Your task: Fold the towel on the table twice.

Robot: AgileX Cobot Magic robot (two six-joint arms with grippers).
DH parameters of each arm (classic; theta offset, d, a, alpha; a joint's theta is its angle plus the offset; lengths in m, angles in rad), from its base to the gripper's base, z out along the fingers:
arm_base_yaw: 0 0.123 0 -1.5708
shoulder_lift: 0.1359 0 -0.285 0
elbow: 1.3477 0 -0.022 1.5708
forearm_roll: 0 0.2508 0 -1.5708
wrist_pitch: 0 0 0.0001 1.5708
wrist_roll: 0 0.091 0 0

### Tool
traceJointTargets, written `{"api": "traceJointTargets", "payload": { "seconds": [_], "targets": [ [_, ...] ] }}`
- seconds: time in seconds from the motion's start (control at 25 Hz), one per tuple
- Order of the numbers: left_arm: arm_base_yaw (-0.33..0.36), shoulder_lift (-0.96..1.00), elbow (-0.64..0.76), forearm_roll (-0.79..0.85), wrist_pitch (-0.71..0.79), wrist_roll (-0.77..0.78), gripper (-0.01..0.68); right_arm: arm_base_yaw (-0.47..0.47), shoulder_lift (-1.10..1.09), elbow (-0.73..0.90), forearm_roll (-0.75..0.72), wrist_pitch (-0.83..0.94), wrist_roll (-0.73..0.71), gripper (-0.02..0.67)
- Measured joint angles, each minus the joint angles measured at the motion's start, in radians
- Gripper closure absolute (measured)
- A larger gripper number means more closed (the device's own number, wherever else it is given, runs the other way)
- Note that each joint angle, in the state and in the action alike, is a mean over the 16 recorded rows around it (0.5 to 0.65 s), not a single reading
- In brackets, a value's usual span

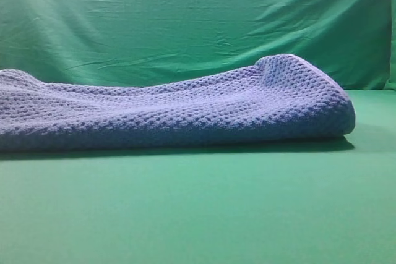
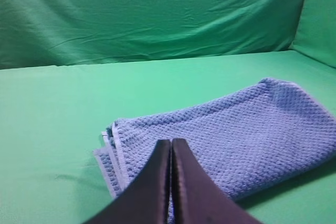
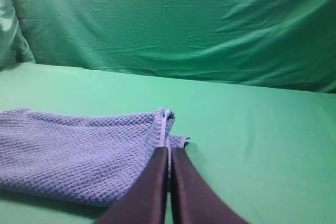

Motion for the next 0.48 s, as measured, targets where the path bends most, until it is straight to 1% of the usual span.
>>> {"api": "traceJointTargets", "payload": {
  "seconds": [0.28,0.48],
  "targets": [
    [0.000,0.000,0.083,0.032,-0.042,0.000,0.673,0.000,0.000,0.119,-0.030,-0.170,-0.001,0.649],
    [0.000,0.000,0.105,0.034,-0.033,0.000,0.673,0.000,0.000,0.159,-0.037,-0.237,-0.002,0.649]
  ]
}}
